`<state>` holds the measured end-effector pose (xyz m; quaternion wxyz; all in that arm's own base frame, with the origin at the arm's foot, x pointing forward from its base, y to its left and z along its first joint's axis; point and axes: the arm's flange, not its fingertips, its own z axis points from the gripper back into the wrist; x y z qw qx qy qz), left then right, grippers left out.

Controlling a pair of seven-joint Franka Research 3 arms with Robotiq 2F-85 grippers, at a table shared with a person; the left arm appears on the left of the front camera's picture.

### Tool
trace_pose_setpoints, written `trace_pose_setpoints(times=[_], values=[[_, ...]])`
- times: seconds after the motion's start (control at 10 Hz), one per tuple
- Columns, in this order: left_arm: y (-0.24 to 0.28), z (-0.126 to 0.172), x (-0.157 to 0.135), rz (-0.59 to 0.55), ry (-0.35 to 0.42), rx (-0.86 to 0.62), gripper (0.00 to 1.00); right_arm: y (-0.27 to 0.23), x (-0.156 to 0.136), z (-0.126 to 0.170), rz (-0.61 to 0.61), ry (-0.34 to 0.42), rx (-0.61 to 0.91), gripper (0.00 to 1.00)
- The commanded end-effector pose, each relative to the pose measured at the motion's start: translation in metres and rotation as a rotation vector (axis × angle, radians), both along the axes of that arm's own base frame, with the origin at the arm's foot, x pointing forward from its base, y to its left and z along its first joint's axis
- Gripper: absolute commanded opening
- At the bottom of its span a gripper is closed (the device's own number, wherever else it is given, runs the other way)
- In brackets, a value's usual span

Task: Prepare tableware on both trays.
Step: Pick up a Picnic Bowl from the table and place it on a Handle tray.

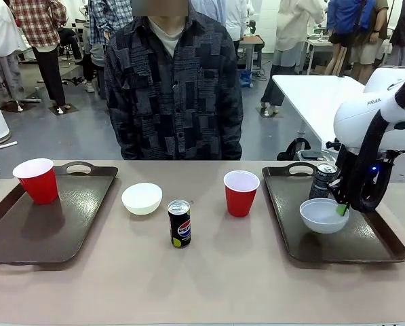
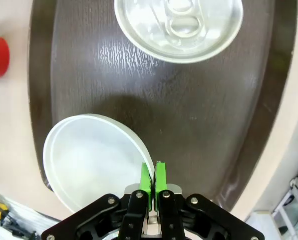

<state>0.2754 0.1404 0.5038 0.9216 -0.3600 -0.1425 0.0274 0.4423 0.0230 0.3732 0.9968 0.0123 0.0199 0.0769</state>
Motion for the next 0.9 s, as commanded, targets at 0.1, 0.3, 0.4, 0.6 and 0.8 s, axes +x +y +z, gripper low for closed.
trace_pose_setpoints(times=[0.1, 0.3, 0.4, 0.6, 0.8], values=[[0.0, 0.001, 0.0, 0.003, -0.001, -0.021, 1.0, 0.001, 0.016, -0.014, 0.015, 0.005, -0.008, 0.04], [0.0, 0.001, 0.0, 0.003, -0.001, -0.021, 1.0, 0.001, 0.016, -0.016, 0.022, 0.011, -0.013, 0.64], [0.0, 0.001, 0.0, 0.003, -0.001, -0.021, 1.0, 0.001, 0.014, -0.012, 0.026, 0.0, -0.014, 0.66], [0.0, 0.001, 0.0, 0.003, -0.001, -0.021, 1.0, 0.001, 0.012, -0.008, 0.027, 0.005, -0.028, 1.0], [0.0, 0.001, 0.0, 0.003, -0.001, -0.021, 1.0, 0.001, 0.004, 0.005, 0.029, 0.014, -0.059, 0.48]])
